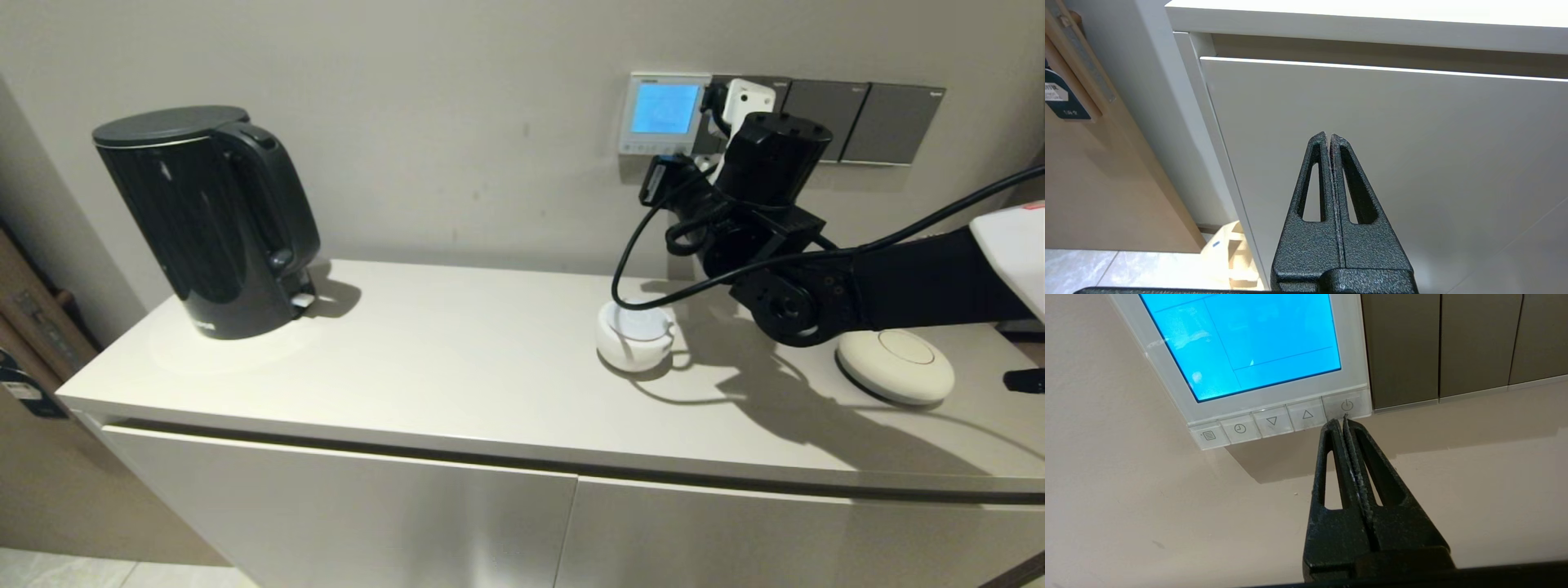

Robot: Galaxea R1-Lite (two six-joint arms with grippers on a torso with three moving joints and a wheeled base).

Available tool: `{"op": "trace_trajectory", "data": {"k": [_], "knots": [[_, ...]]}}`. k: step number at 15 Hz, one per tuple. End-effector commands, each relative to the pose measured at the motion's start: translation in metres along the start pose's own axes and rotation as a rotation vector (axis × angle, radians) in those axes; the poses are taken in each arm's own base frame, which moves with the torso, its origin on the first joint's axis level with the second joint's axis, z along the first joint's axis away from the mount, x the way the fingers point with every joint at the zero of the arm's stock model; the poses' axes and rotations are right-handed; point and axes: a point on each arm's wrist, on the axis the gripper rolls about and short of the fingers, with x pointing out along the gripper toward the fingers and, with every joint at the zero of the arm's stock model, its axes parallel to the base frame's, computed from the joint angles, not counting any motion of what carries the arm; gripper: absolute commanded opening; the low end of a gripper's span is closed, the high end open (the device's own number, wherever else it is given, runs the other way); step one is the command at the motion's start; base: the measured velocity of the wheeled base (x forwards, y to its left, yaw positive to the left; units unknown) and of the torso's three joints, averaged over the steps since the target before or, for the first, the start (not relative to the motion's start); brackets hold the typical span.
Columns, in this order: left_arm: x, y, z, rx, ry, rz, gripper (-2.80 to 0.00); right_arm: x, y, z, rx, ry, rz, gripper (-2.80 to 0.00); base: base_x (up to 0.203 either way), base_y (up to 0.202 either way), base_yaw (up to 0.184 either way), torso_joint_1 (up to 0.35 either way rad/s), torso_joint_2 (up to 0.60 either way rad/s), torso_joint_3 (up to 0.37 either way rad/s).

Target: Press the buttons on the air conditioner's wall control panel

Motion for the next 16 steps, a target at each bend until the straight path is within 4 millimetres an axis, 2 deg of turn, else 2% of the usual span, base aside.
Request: {"op": "trace_trajectory", "data": {"k": [1,4,7,12,14,16], "knots": [[0.0,0.0,0.0,0.0,-0.001,0.0,-2.8,0.0,0.0,0.002,0.005,-0.008,-0.002,-2.8,0.0,0.0,0.0,0.0,0.0,0.0],[0.0,0.0,0.0,0.0,0.0,0.0,-2.8,-0.004,0.0,0.006,0.008,-0.011,0.0,-2.8,0.0,0.0,0.0,0.0,0.0,0.0],[0.0,0.0,0.0,0.0,-0.001,0.0,-2.8,-0.017,-0.002,0.031,0.03,-0.045,0.006,-2.8,0.0,0.0,0.0,0.0,0.0,0.0],[0.0,0.0,0.0,0.0,-0.001,0.0,-2.8,-0.056,-0.008,0.07,0.046,-0.071,0.036,-2.8,0.0,0.0,0.0,0.0,0.0,0.0],[0.0,0.0,0.0,0.0,0.0,0.001,-2.8,-0.076,-0.019,0.079,0.039,-0.061,0.024,-2.8,0.0,0.0,0.0,0.0,0.0,0.0],[0.0,0.0,0.0,0.0,0.0,0.0,-2.8,-0.098,-0.037,0.078,0.004,-0.027,0.008,-2.8,0.0,0.0,0.0,0.0,0.0,0.0]]}}
